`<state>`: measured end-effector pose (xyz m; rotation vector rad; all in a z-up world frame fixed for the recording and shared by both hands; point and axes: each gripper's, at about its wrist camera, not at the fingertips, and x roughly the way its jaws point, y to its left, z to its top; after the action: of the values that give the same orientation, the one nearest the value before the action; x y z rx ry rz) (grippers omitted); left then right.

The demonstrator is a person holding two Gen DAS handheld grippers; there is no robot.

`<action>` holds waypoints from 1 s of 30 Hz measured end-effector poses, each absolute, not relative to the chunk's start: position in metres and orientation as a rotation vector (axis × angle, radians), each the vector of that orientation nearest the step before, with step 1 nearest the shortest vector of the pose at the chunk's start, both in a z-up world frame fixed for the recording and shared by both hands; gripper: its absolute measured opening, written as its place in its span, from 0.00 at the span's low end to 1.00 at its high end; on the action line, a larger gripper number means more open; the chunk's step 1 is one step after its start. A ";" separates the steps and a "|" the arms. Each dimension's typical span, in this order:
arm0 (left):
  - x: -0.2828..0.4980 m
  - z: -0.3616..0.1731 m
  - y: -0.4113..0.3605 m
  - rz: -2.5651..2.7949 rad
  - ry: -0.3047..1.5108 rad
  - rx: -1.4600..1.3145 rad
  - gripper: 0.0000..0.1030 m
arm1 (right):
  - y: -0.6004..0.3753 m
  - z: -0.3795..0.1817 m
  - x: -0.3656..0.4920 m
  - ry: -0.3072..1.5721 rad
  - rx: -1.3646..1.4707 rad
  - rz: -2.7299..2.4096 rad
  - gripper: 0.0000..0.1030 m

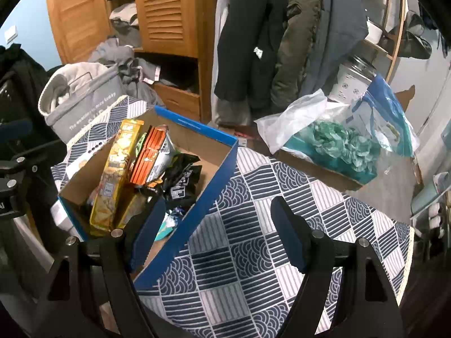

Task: Organize snacks

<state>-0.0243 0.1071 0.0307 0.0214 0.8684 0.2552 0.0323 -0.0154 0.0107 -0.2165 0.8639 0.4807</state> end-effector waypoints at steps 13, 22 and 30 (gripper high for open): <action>-0.023 0.032 0.107 0.258 0.884 0.018 0.91 | -0.018 0.009 0.032 0.866 -0.218 0.479 0.74; -0.022 0.031 0.107 0.255 0.892 0.017 0.91 | -0.018 0.009 0.032 0.866 -0.218 0.480 0.74; -0.020 0.029 0.107 0.241 0.906 0.013 0.91 | -0.021 0.009 0.031 0.867 -0.221 0.480 0.74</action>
<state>-0.0199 0.1067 0.0286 0.0135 0.9059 0.2405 0.0313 -0.0212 0.0088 -0.2207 0.8666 0.4803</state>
